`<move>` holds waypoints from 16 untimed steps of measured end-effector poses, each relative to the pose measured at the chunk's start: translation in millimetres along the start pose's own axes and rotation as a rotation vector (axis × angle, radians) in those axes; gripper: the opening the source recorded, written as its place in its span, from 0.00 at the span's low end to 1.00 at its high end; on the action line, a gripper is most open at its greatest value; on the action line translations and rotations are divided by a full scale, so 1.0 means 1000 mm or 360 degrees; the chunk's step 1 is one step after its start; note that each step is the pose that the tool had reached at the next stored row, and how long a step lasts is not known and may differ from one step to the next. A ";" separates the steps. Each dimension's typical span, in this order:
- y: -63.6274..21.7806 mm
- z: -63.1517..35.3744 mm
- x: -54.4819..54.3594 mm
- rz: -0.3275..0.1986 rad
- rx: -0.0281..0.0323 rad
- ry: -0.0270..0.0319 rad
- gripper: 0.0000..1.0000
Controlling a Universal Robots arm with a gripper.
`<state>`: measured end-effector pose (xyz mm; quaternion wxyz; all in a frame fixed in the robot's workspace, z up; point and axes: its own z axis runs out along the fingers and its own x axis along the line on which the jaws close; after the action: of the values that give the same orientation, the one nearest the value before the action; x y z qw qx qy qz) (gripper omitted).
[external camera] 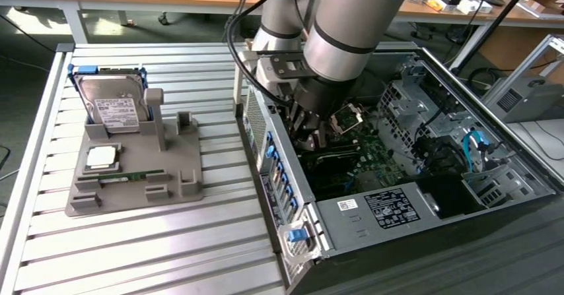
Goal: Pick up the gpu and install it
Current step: 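Press down on the gpu until it lock into place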
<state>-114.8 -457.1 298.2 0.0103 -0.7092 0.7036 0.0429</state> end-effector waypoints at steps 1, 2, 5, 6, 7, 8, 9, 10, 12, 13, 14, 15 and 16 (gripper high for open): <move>0.0014 0.0000 0.000 0.0000 0.00008 -0.00001 0.11; 0.0027 0.0001 0.000 0.0000 0.00016 -0.00004 0.11; 0.0060 0.0002 0.000 -0.0001 0.00035 -0.00007 0.11; 0.0066 0.0003 0.000 -0.0001 0.00038 -0.00008 0.11; 0.0070 0.0003 0.000 -0.0001 0.00041 -0.00007 0.11; 0.0073 0.0003 0.000 -0.0001 0.00041 -0.00008 0.11; 0.0076 0.0003 0.000 -0.0001 0.00040 -0.00007 0.11; 0.0078 0.0003 0.000 0.0000 0.00039 -0.00007 0.11; 0.0081 0.0004 0.000 -0.0001 0.00039 -0.00007 0.11; 0.0083 0.0003 0.000 -0.0001 0.00039 -0.00007 0.11; 0.0086 0.0004 0.000 -0.0001 0.00040 -0.00007 0.11; 0.0089 0.0004 0.000 -0.0001 0.00041 -0.00008 0.11; 0.0093 0.0005 0.000 -0.0001 0.00042 -0.00008 0.11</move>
<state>-124.1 -457.2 298.1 0.0114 -0.7094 0.7035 0.0421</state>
